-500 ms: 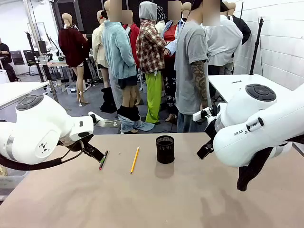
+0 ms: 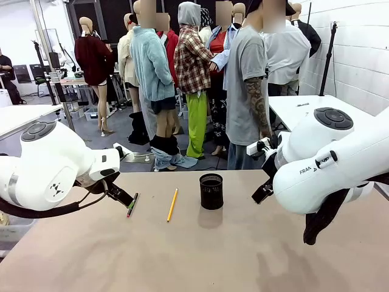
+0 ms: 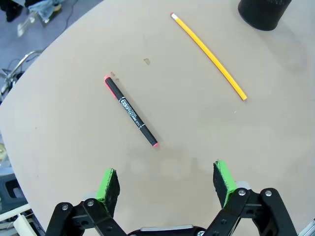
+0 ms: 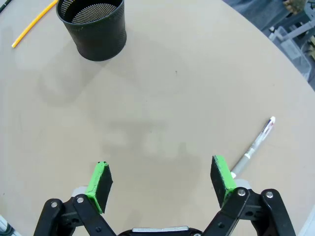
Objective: Place the pens into the pen holder.
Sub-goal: Pick up a writing instrument from the table and place it into the Pen holder.
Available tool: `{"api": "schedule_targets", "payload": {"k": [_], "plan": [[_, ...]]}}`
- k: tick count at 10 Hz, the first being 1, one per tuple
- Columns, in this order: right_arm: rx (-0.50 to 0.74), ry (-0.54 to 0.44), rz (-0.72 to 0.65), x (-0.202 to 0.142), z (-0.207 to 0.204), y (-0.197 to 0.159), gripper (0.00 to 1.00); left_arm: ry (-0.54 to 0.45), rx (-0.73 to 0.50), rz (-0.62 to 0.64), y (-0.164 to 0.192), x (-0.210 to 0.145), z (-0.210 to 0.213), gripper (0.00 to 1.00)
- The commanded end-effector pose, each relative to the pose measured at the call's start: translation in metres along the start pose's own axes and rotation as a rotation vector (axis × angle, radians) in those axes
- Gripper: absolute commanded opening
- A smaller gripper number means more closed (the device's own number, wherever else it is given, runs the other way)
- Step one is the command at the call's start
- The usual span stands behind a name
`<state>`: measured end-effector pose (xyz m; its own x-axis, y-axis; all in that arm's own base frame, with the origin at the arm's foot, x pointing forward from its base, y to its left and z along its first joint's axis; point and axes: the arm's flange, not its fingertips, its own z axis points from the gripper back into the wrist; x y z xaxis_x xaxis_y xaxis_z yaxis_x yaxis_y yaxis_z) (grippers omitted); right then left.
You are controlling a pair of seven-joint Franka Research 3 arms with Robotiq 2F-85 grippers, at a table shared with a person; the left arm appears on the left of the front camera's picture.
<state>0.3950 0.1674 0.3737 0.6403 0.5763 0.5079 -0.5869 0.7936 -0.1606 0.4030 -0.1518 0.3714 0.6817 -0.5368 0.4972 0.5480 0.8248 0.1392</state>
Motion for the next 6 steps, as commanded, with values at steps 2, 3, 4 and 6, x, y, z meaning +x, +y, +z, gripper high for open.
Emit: {"api": "schedule_targets", "payload": {"k": [2, 3, 4, 6], "plan": [[0.000, 0.000, 0.000, 0.000, 0.000, 0.000, 1.00, 0.000, 0.000, 0.002, 0.001, 0.000, 0.000, 1.00], [0.000, 0.000, 0.000, 0.000, 0.000, 0.000, 1.00, 0.000, 0.000, 0.002, 0.001, 0.000, 0.000, 1.00], [0.000, 0.000, 0.000, 0.000, 0.000, 0.000, 1.00, 0.000, 0.000, 0.002, 0.001, 0.000, 0.000, 1.00], [-0.064, 0.036, -0.084, 0.013, 0.019, -0.021, 1.00, 0.000, 0.000, 0.002, 0.001, 0.000, 0.000, 1.00]]}}
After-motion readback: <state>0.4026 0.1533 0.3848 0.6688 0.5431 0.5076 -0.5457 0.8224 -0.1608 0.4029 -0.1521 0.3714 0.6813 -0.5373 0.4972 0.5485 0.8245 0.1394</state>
